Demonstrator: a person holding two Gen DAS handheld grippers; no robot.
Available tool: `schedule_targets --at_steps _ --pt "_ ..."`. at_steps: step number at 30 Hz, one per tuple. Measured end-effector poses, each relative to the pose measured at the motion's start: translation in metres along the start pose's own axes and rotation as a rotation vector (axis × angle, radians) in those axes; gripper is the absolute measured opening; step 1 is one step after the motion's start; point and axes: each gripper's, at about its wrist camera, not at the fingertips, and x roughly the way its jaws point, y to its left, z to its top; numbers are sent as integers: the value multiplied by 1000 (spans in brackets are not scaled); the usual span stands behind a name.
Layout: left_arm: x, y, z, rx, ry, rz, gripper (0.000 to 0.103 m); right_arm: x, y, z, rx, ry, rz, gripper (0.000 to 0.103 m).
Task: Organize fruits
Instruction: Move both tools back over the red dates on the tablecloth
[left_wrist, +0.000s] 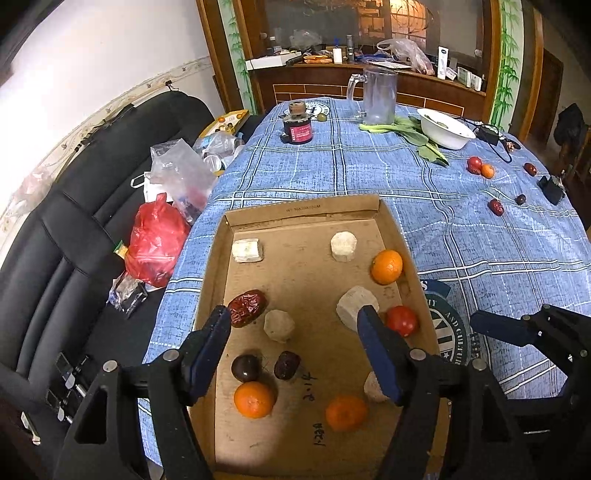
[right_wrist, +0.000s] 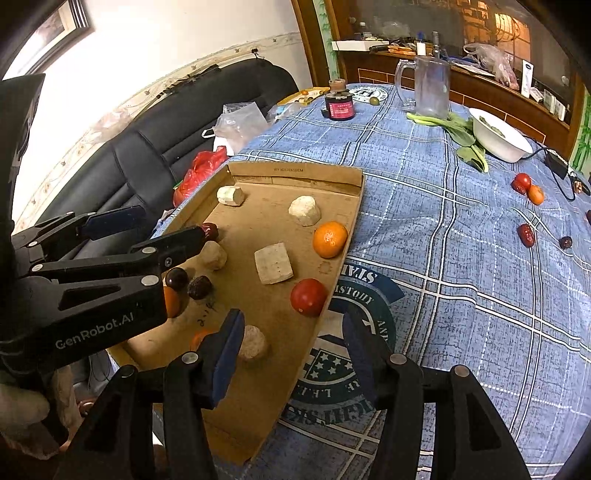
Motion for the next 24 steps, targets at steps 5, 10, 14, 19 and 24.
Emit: schedule_targets --at_steps 5,10,14,19,24 --pt "-1 -3 -1 0 5 2 70 -2 -4 -3 7 -2 2 60" --pt "-2 -11 -1 6 12 2 70 -3 -10 -6 10 3 6 61" --pt "-1 -20 -1 12 21 -2 70 -6 -17 -8 18 5 6 61" --pt "3 -34 -2 10 41 -19 70 -10 -30 -13 37 11 5 62" --pt "10 -52 -2 10 73 -55 70 -14 -51 -22 70 20 -7 63"
